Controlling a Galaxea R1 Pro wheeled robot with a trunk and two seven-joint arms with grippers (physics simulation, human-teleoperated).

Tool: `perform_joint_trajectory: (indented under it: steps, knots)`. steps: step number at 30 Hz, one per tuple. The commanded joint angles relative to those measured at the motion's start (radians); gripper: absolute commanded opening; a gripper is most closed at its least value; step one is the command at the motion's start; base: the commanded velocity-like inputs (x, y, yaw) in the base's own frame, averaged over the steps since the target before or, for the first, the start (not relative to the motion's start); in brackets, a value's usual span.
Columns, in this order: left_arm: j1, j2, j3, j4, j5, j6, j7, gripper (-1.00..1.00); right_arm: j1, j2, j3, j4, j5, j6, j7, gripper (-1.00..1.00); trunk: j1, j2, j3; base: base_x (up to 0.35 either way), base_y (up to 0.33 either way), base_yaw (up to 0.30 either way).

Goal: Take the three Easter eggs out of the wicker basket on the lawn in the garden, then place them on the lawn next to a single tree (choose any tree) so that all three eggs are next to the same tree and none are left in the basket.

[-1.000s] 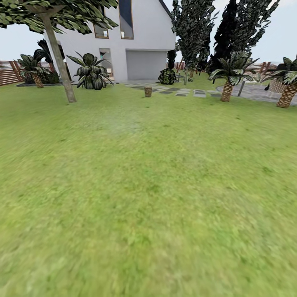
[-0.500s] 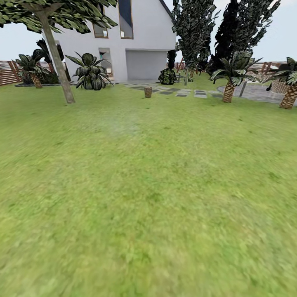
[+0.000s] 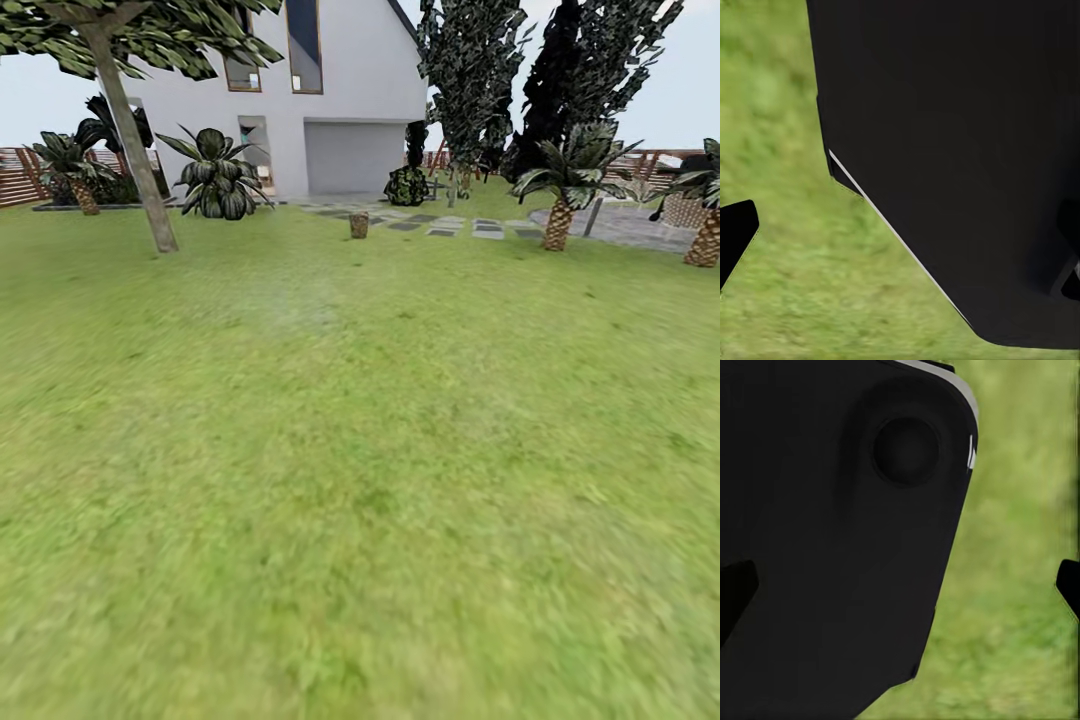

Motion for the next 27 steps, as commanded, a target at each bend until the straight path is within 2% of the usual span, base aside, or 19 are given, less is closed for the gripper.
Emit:
perform_joint_trajectory:
  steps: [1, 27]
  knots:
    - [0.0, 0.0, 0.001, -0.001, 0.001, 0.0, 0.0, 1.0, 0.0, -0.001, 0.0, 0.001, 0.006, -0.003, -0.001, 1.0, 0.001, 0.0, -0.001, 0.34, 0.0, 0.0]
    - [0.0, 0.0, 0.001, -0.001, 0.001, 0.0, 0.0, 1.0, 0.0, -0.004, -0.001, 0.011, 0.004, -0.003, -0.001, 1.0, 0.001, 0.0, -0.001, 0.34, 0.0, 0.0]
